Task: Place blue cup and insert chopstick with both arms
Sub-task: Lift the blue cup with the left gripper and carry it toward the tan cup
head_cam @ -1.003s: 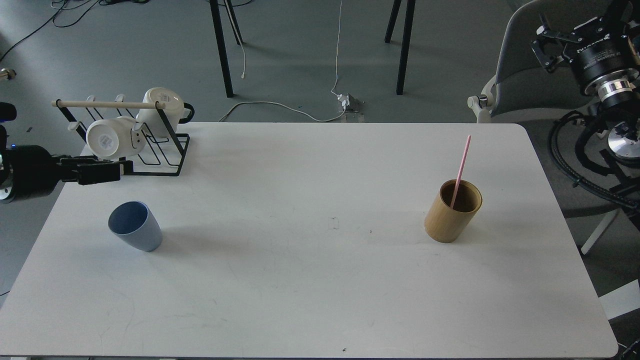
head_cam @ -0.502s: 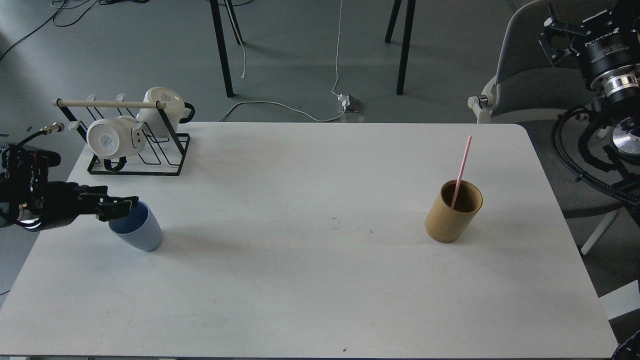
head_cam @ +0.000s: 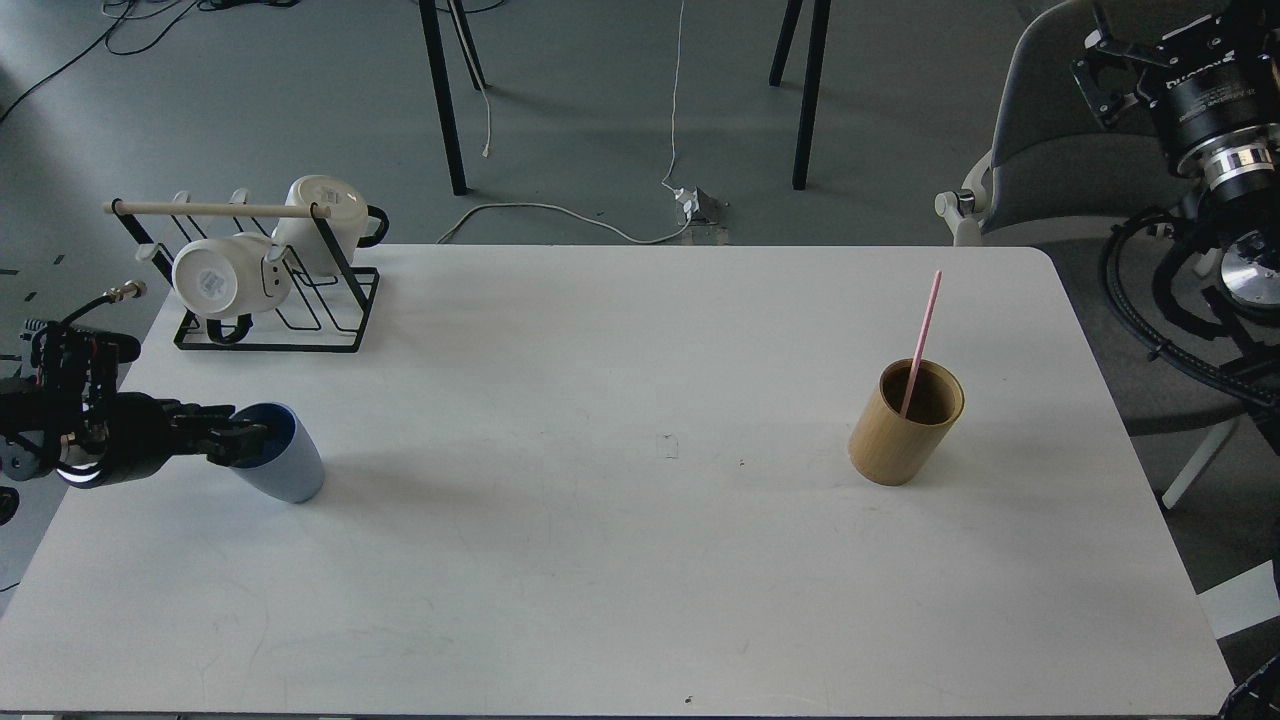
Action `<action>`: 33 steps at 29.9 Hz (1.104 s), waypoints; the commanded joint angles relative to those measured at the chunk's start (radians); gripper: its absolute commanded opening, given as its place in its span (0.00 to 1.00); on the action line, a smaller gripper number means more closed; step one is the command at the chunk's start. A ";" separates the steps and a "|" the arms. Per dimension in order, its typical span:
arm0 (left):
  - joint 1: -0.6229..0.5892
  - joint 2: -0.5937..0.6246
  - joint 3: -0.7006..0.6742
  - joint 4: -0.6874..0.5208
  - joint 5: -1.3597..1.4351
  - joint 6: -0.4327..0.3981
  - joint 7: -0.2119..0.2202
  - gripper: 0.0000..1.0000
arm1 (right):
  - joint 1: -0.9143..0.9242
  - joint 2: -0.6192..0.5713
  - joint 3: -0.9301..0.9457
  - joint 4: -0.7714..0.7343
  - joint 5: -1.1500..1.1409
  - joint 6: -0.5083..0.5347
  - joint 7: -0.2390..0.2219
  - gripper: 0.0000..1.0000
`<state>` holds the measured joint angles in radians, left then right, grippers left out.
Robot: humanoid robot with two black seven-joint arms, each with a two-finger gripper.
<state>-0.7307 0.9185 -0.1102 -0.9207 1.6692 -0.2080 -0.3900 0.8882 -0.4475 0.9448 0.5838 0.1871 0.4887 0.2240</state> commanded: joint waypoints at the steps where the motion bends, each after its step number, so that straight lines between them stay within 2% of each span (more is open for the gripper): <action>1: -0.001 -0.001 0.000 0.003 -0.002 0.006 -0.016 0.23 | 0.000 0.000 0.000 0.004 0.000 -0.008 0.000 1.00; 2: -0.001 -0.001 0.000 0.006 -0.005 0.004 -0.020 0.12 | 0.000 0.000 0.000 0.004 0.000 -0.010 0.000 1.00; 5: -0.001 0.000 0.000 0.013 -0.002 0.004 -0.041 0.04 | 0.000 0.000 0.000 0.004 0.000 -0.010 0.000 1.00; 8: 0.000 -0.001 0.000 0.011 0.000 0.004 -0.092 0.01 | 0.000 -0.002 0.000 0.004 0.000 -0.010 0.000 1.00; 13: -0.032 0.006 -0.005 -0.007 0.000 -0.020 -0.099 0.01 | 0.001 -0.014 0.000 0.004 0.000 -0.010 0.000 1.00; 17: -0.171 0.000 -0.006 -0.050 0.000 -0.144 -0.099 0.01 | 0.005 -0.019 -0.003 0.004 0.000 -0.010 -0.002 1.00; 21: -0.314 -0.007 -0.005 -0.130 0.007 -0.223 -0.099 0.01 | 0.006 -0.052 -0.003 0.019 0.000 -0.012 -0.003 1.00; 23: -0.380 -0.044 -0.005 -0.173 0.044 -0.281 -0.076 0.01 | 0.006 -0.066 -0.003 0.030 0.000 -0.016 -0.005 1.00; 28: -0.495 -0.240 -0.005 -0.219 0.136 -0.281 -0.024 0.01 | 0.032 -0.092 -0.008 0.030 -0.003 -0.024 -0.009 1.00; 33: -0.512 -0.466 -0.005 -0.221 0.173 -0.281 0.049 0.01 | 0.049 -0.125 -0.017 0.030 -0.005 -0.024 -0.011 1.00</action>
<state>-1.2364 0.5802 -0.1152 -1.1394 1.8225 -0.4886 -0.3842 0.9292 -0.5527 0.9327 0.6143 0.1834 0.4648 0.2138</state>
